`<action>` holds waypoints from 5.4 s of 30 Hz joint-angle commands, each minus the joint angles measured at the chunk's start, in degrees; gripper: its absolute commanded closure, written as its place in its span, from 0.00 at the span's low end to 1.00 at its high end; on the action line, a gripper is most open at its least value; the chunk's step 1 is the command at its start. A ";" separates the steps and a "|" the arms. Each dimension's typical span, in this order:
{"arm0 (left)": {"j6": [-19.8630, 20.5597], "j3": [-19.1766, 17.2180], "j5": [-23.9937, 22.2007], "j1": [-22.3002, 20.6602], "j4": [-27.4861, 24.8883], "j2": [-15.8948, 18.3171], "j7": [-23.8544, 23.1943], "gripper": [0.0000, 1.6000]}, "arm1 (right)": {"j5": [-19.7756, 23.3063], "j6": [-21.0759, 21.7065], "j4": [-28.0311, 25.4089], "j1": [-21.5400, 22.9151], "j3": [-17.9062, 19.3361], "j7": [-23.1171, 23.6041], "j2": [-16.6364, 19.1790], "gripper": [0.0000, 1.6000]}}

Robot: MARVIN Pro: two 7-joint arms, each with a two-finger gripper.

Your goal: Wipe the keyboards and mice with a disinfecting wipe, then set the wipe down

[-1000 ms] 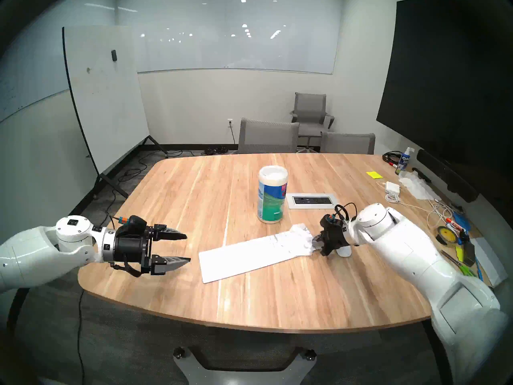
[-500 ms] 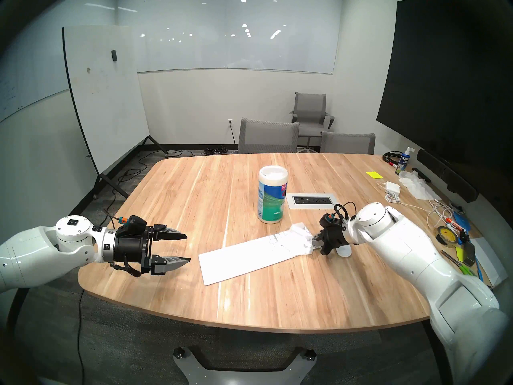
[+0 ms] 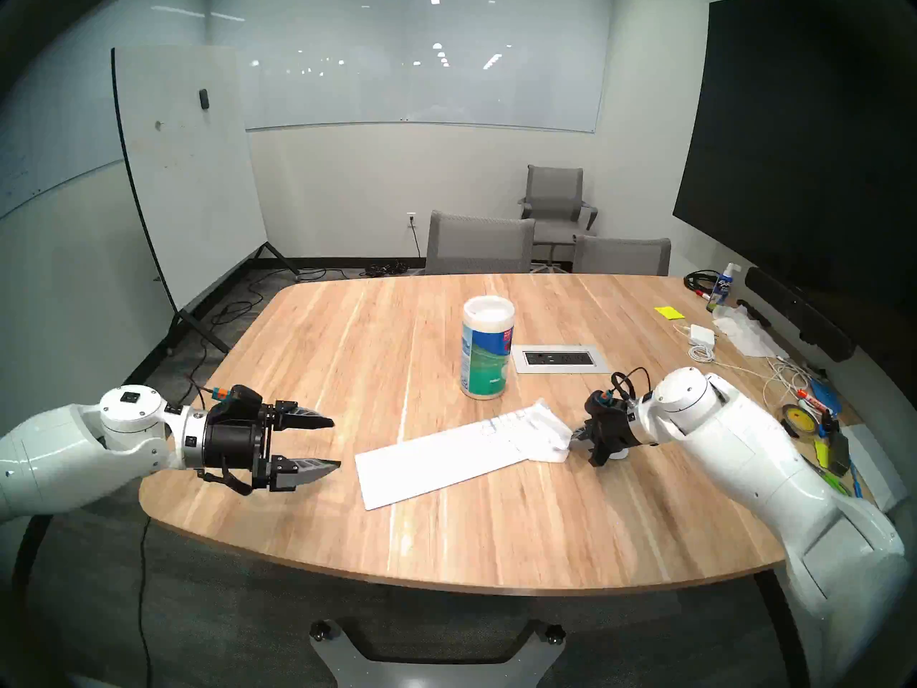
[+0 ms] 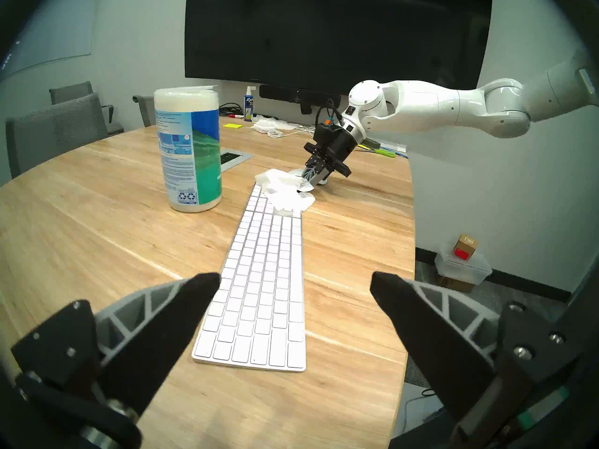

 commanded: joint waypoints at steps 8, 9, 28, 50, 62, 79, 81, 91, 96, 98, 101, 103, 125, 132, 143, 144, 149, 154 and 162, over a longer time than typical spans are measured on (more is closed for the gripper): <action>-0.23 -0.57 -0.32 -0.56 -0.12 -0.11 0.04 0.00 | 3.24 -1.39 -5.71 -4.33 2.61 2.14 5.60 1.00; -0.23 -0.57 -0.32 -0.56 -0.12 -0.11 0.04 0.00 | 3.59 -1.36 -5.99 -4.47 2.90 2.26 5.67 1.00; -0.22 -0.54 -0.30 -0.57 -0.12 -0.10 0.04 0.00 | 8.04 4.59 -13.33 -4.53 6.32 0.92 1.98 1.00; -0.24 -0.53 -0.32 -0.59 -0.12 -0.10 0.04 0.00 | 2.53 11.55 -17.14 -2.93 1.59 -6.36 -5.15 1.00; -0.25 -0.53 -0.34 -0.59 -0.12 -0.10 0.04 0.00 | 1.82 11.63 -22.33 -5.46 0.73 -5.42 -2.69 1.00; -0.25 -0.53 -0.34 -0.59 -0.12 -0.10 0.04 0.00 | 0.13 11.62 -24.60 -7.52 -0.15 -6.39 -3.19 1.00; -0.25 -0.52 -0.34 -0.60 -0.12 -0.10 0.04 0.00 | 0.04 11.48 -24.36 -7.36 -0.19 -6.48 -3.87 1.00; -0.25 -0.51 -0.34 -0.61 -0.12 -0.10 0.04 0.00 | -0.55 12.06 -24.76 -7.02 -0.71 -6.11 -5.21 1.00; -0.25 -0.50 -0.34 -0.61 -0.12 -0.10 0.04 0.00 | -0.51 12.00 -27.43 -8.03 -0.97 -5.33 -3.94 1.00; -0.25 -0.50 -0.34 -0.61 -0.12 -0.10 0.04 0.00 | -0.61 11.92 -28.31 -8.42 -1.07 -5.15 -3.58 1.00; -0.25 -0.50 -0.34 -0.61 -0.12 -0.10 0.04 0.00 | -0.75 11.98 -28.92 -8.61 -1.16 -5.06 -3.43 1.00; -0.25 -0.50 -0.35 -0.61 -0.12 -0.10 0.04 0.00 | -0.84 12.15 -29.54 -8.82 -1.21 -5.09 -3.31 1.00; -0.25 -0.48 -0.33 -0.63 -0.12 -0.10 0.05 0.00 | -4.71 14.23 -27.83 -6.45 -4.67 -7.23 -9.75 1.00; -0.25 -0.48 -0.34 -0.63 -0.12 -0.09 0.05 0.00 | -4.58 15.13 -28.67 -6.24 -4.46 -7.06 -10.30 1.00; -0.25 -0.47 -0.33 -0.64 -0.12 -0.09 0.05 0.00 | -4.74 17.15 -29.05 -5.21 -5.59 -6.14 -12.39 1.00; -0.25 -0.47 -0.33 -0.64 -0.12 -0.09 0.05 0.00 | -4.88 17.34 -29.08 -5.03 -5.77 -6.07 -12.74 1.00; -0.25 -0.46 -0.33 -0.65 -0.12 -0.09 0.05 0.00 | -5.27 18.07 -29.41 -4.57 -6.36 -6.09 -13.91 1.00; -0.25 -0.46 -0.34 -0.65 -0.12 -0.09 0.05 0.00 | -5.72 18.72 -29.40 -4.49 -7.17 -6.67 -15.04 1.00; -0.25 -0.45 -0.34 -0.65 -0.12 -0.09 0.05 0.00 | -6.66 19.97 -29.12 -4.45 -8.55 -7.73 -17.28 1.00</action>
